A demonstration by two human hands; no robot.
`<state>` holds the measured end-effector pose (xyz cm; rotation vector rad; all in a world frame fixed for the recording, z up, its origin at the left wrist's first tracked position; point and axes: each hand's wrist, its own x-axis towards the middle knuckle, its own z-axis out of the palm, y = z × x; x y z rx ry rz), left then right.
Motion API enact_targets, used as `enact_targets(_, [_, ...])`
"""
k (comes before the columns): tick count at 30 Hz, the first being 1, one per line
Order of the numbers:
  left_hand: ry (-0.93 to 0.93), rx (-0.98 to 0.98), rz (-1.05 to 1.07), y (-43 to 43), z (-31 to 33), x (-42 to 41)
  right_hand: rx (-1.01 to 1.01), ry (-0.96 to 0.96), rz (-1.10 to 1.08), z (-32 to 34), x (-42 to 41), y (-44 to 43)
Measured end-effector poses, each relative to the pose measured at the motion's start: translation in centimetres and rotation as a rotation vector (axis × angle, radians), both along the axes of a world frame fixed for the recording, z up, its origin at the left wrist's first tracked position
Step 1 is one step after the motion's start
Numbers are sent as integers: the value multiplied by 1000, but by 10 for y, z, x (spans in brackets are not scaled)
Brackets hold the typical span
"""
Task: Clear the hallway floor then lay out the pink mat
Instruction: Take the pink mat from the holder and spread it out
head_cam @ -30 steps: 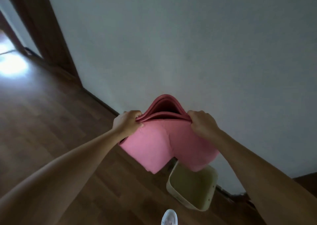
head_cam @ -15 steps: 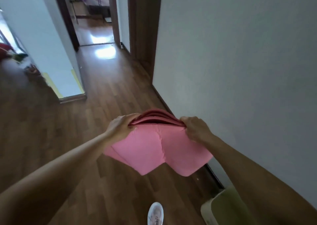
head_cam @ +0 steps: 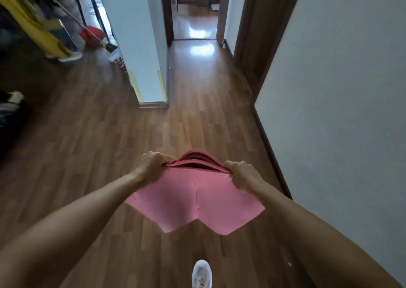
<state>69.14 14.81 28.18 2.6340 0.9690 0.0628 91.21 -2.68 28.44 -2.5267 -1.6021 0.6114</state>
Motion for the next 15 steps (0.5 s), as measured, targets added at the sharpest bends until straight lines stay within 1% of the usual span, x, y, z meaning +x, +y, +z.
enact_targets(4, [91,26,85,26,-23,-14,11,48,59,-23,-6,39])
enact_targets(8, [85,27,149,54,-46,-38,54,39,144,-43,-21,75])
enact_targets(11, [68,70,154,76,-60,-51,77,3,207,-57,-29,102])
enact_targets(15, [86,110,114,128,-77,-57,103,-11,201,-75,-38,151])
